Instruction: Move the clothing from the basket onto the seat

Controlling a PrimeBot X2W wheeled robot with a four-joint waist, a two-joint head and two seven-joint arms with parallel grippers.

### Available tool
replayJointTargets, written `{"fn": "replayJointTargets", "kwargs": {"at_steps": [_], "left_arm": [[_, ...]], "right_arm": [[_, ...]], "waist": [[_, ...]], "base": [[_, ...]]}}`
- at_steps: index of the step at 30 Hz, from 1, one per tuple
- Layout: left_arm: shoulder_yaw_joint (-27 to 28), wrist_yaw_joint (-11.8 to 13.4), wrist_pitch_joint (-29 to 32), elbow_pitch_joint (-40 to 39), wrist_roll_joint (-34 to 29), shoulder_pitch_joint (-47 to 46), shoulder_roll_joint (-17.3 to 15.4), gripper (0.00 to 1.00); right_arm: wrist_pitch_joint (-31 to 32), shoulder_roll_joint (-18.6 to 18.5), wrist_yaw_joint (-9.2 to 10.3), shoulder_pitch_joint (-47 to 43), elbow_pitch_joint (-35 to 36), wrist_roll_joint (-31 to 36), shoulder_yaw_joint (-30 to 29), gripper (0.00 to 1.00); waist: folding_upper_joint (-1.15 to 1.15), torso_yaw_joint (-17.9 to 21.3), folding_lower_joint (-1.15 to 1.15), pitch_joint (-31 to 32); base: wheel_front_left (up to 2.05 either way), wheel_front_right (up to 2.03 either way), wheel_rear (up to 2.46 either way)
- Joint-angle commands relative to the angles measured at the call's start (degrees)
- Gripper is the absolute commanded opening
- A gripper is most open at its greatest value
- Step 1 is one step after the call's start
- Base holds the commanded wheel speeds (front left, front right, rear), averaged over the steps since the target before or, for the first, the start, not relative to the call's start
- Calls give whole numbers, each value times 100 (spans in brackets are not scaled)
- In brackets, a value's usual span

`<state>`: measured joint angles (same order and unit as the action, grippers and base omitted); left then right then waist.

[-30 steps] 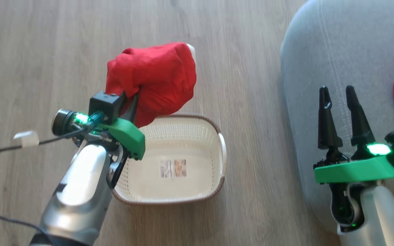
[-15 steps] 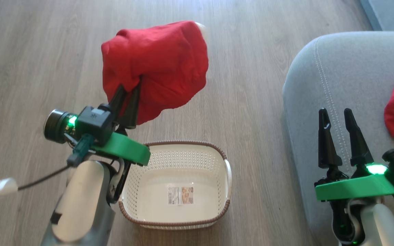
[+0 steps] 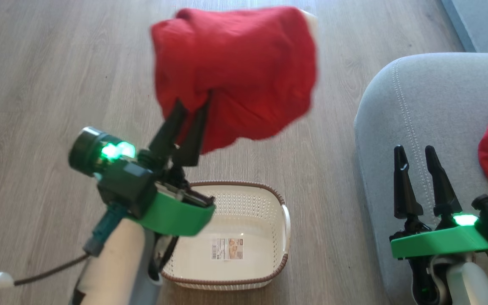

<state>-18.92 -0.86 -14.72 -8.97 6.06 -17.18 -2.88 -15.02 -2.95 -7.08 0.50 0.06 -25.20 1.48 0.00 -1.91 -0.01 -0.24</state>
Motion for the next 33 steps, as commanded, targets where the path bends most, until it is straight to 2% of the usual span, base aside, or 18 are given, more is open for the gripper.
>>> {"fn": "replayJointTargets", "kwargs": {"at_steps": [1,12,24,29,33], "left_arm": [[48,-7,-28,-270,17,-38,-2,0],[-716,149,-28,-380,6,292,0,0],[-746,203,-28,-436,39,244,0,0],[-706,207,-28,-418,40,243,0,0],[-676,204,-28,-391,33,250,0,0]], "right_arm": [[2,7,-41,131,213,18,129,100],[2,7,-41,118,205,123,176,100],[2,-5,-41,175,207,256,238,100],[2,-141,-41,240,257,284,177,100],[2,-519,-41,325,392,191,444,100]], "waist": [[0,-3,1,-4],[0,-7,1,-37],[0,-55,1,-45],[0,-63,1,-39],[0,-57,1,-42]], "base": [[0,0,0],[0,0,0],[0,0,0],[0,0,0],[0,0,0]]}}
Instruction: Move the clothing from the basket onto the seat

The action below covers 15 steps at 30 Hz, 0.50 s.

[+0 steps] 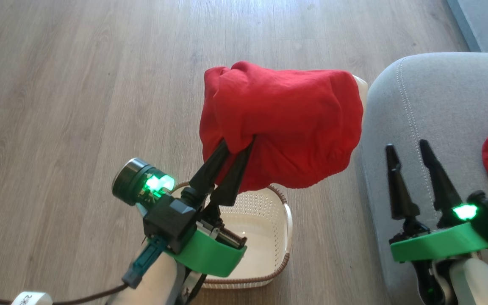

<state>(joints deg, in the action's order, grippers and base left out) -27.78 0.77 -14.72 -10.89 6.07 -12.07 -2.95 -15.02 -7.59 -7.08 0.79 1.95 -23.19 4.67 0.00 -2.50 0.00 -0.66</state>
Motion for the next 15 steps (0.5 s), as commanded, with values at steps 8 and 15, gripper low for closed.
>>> {"fn": "replayJointTargets", "kwargs": {"at_steps": [8,15], "left_arm": [[261,13,-28,-95,-79,-246,7,0],[303,10,-28,-69,-96,-227,7,0]], "right_arm": [[2,-1573,-41,461,925,-1024,1647,100],[2,-2255,-41,561,1513,-1425,2295,100]], "waist": [[0,33,0,-13],[0,47,0,-26]], "base": [[0,0,0],[0,0,0]]}}
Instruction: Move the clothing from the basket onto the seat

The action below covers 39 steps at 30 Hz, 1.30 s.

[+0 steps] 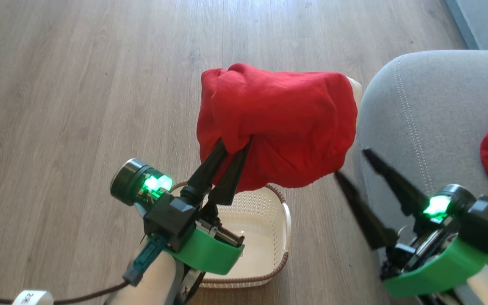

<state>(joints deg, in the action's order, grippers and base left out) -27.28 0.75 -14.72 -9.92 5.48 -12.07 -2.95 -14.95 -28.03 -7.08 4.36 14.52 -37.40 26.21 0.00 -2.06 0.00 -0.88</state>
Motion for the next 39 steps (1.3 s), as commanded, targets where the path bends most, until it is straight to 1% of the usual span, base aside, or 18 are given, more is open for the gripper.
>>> {"fn": "replayJointTargets", "kwargs": {"at_steps": [1,5,9,16,21,29,33,39], "left_arm": [[260,12,-28,-164,-40,-223,7,0],[270,7,-28,-155,-53,-216,7,0],[256,-1,-28,-147,-65,-230,7,0],[125,-57,-28,-125,-167,-293,7,0],[-100,-133,-28,-121,-266,-358,7,0],[-548,-308,-28,-94,-430,-443,7,0],[-724,-359,-28,-61,-456,-461,7,0],[-921,-394,-28,-10,-419,-436,7,0]], "right_arm": [[-5,-261,-41,225,314,23,225,100],[-5,-305,-41,294,436,117,417,100],[-5,-207,-41,382,475,198,522,100],[-5,41,-41,498,345,285,395,100],[-5,159,-41,566,145,435,337,100],[-5,66,-41,819,-81,631,760,100],[-5,-23,-41,986,-160,745,1012,100],[-5,9,-41,1093,-182,878,1199,100]], "waist": [[0,7,0,-4],[0,17,0,-19],[0,18,0,-40],[0,-27,0,-97],[0,-112,0,-125],[0,-200,0,-141],[0,-203,0,-141],[0,-215,0,-104]], "base": [[0,0,0],[0,0,0],[0,0,0],[0,0,0],[0,0,0],[0,0,0],[0,0,0],[0,0,0]]}}
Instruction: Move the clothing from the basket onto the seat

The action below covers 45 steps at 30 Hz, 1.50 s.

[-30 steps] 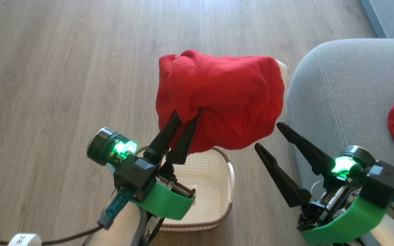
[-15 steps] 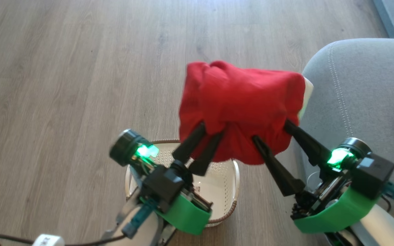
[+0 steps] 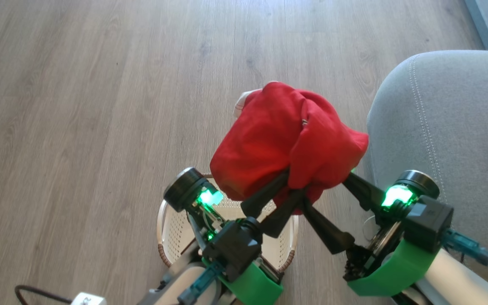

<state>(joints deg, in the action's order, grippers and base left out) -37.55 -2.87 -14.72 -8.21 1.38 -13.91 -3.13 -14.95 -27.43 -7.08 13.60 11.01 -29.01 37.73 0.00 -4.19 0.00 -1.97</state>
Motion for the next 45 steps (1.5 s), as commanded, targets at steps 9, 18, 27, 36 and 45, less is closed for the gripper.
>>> {"fn": "replayJointTargets", "kwargs": {"at_steps": [9,18,27,36,45], "left_arm": [[-27,-78,-28,-88,23,-197,25,0],[-41,-108,-28,-13,32,-135,25,0],[-28,-126,-28,-22,44,-174,25,0],[7,-89,-28,-25,55,-228,25,13],[59,-41,-28,-4,20,-219,25,100]], "right_arm": [[-5,179,-41,137,147,304,-31,100],[-5,532,-41,4,73,627,-323,49],[-5,704,-41,-30,112,715,-599,0],[-5,798,-41,-71,215,828,-822,0],[-5,913,-41,-108,247,1269,-1175,0]], "waist": [[0,-27,0,89],[0,-40,0,147],[0,-86,0,55],[0,-125,0,-38],[0,-111,0,15]], "base": [[0,0,0],[0,0,0],[0,0,0],[0,0,0],[0,0,0]]}}
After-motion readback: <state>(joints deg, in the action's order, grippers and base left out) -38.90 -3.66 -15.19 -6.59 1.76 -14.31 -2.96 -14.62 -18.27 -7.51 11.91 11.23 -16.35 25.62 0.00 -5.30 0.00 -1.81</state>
